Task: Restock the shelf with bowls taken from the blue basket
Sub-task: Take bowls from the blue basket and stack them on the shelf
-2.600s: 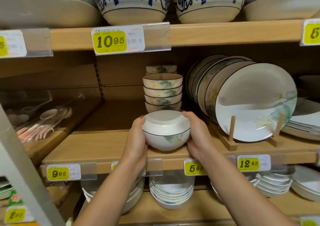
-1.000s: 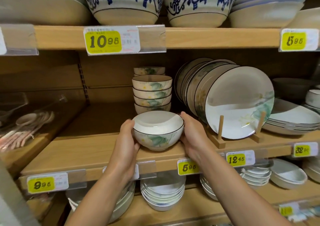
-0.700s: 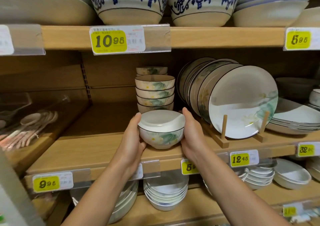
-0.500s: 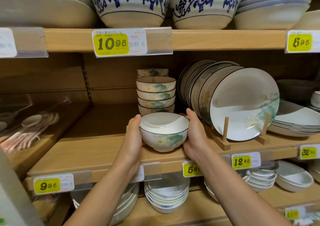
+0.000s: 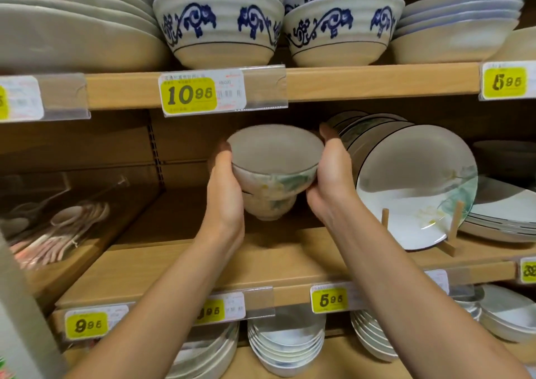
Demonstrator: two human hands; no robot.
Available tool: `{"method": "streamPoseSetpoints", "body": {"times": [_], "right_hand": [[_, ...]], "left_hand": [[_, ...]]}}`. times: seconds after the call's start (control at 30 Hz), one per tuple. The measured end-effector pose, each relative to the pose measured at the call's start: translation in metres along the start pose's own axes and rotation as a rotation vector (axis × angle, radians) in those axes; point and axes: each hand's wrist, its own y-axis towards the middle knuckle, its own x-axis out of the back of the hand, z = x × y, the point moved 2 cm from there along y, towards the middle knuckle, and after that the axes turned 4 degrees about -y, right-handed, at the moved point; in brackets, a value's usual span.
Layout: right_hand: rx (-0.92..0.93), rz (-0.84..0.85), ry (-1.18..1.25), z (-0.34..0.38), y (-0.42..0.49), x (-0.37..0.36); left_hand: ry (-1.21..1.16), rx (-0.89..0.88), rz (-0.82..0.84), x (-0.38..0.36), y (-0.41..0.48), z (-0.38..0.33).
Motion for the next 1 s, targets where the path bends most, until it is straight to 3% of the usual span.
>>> {"method": "streamPoseSetpoints", "body": {"times": [0.33, 0.47, 0.53, 0.77, 1.0], "right_hand": [[0.138, -0.043, 0.11, 0.019, 0.051, -0.036], [0.189, -0.035, 0.136, 0.018, 0.075, -0.046], [0.196, -0.074, 0.084, 0.018, 0.088, -0.05], [0.18, -0.184, -0.246, 0.007, 0.119, -0.048], [0.106, -0.198, -0.383, -0.008, 0.133, -0.036]], "left_hand": [[-0.169, -0.096, 0.158, -0.023, 0.042, -0.027], [0.0, -0.13, 0.13, -0.02, 0.069, -0.027], [0.155, -0.186, 0.153, -0.019, 0.083, -0.023], [0.256, -0.153, 0.115, -0.016, 0.114, 0.001], [0.301, 0.063, 0.095, -0.005, 0.127, 0.026]]}}
